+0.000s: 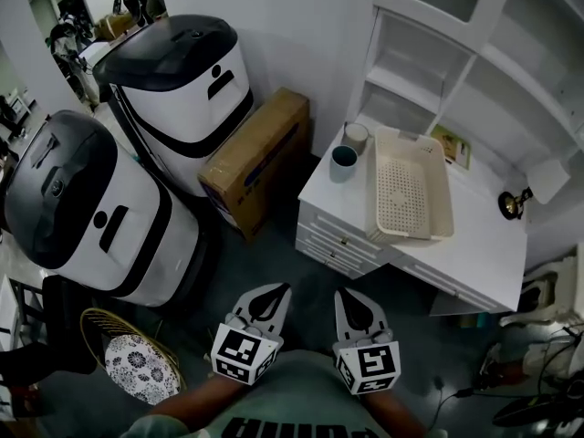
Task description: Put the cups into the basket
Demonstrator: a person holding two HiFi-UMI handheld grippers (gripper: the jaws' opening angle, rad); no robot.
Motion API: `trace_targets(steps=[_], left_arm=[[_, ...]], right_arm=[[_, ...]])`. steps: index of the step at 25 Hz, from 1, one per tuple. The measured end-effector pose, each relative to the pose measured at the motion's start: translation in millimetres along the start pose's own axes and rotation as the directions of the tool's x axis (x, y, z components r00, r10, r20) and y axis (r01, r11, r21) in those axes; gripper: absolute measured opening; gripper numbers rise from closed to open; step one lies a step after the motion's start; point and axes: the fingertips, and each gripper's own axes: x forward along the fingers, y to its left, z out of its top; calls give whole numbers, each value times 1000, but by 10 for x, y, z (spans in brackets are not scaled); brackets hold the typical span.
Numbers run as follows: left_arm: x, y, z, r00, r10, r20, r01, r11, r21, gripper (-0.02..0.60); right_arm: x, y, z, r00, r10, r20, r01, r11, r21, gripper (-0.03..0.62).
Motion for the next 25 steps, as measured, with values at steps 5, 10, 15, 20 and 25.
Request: trace_targets(steps=[5,10,15,20,25], left_arm=[[-59,227,49,1000,-26,8,25,1000,13,6],[-117,412,63,999,-36,18,36,999,13,6],[-142,491,75,999,-45,26,45,999,0,6],[-66,548,32,999,-33,14,34,999,-18,6],[109,609,45,1000,-11,-3,11,1000,-24,6]], right_arm=[[165,138,37,999,-31,5,31,999,6,14],[281,253,39,999,-54,3,54,999,-5,14],[355,317,33,998,-64,-15,64,998,-6,14],[453,265,-16,998,-53,-32,53,999,-4,14],[604,112,-5,999,-37,-39,37,999,7,14]])
